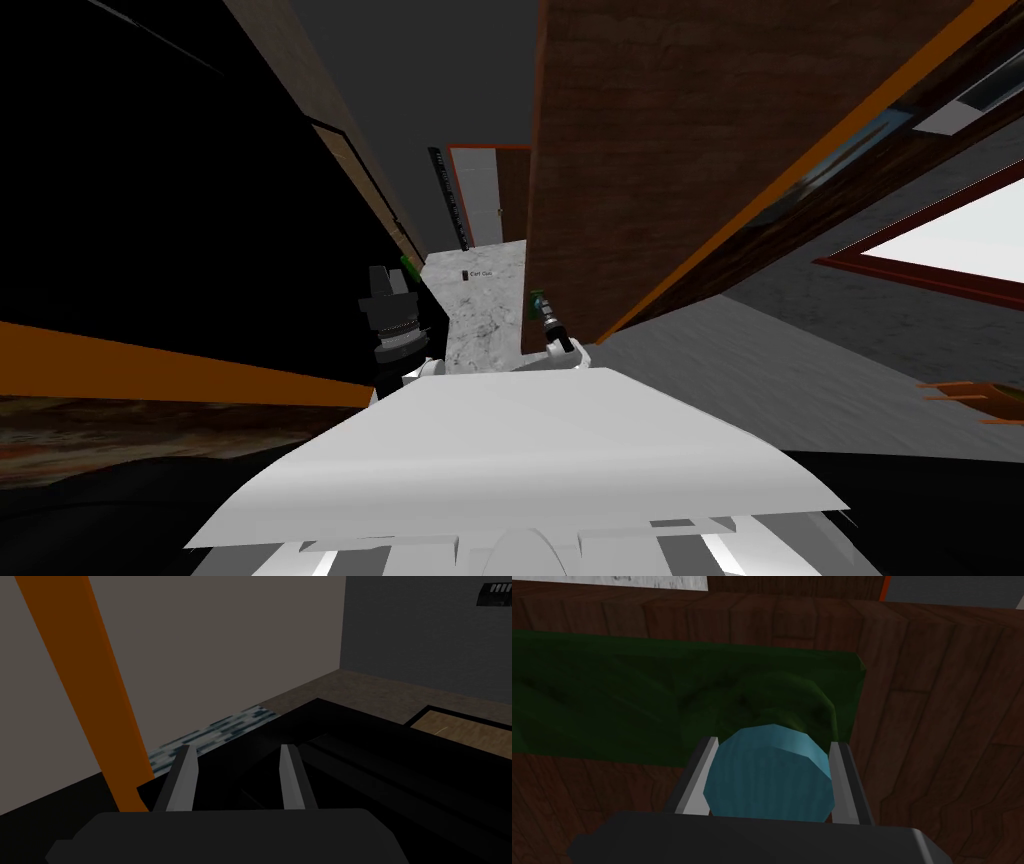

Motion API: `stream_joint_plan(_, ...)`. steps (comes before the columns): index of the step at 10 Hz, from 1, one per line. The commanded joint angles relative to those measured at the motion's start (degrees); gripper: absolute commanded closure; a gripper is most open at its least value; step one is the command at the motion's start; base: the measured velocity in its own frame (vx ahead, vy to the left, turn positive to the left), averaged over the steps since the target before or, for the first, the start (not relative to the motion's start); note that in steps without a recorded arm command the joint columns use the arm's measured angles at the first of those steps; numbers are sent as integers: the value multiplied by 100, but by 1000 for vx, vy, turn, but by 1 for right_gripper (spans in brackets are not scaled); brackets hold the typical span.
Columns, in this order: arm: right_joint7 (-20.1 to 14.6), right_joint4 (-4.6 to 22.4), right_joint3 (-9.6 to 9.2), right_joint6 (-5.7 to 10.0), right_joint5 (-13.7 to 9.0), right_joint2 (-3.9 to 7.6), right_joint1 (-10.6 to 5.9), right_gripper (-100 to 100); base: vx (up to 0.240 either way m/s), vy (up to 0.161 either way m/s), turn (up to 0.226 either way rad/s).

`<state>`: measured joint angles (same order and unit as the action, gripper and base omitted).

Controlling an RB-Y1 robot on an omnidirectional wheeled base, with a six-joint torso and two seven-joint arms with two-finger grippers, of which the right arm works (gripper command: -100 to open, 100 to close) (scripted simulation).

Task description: Push the door open

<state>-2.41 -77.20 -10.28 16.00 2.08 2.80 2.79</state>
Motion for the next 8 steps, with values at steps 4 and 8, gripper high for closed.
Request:
stream_joint_plan(4,45,114,364,37,-52,76,-103,100,128,96,-63)
stream_joint_plan(8,104,191,662,31,-90,57,-172,100,121,92,-93)
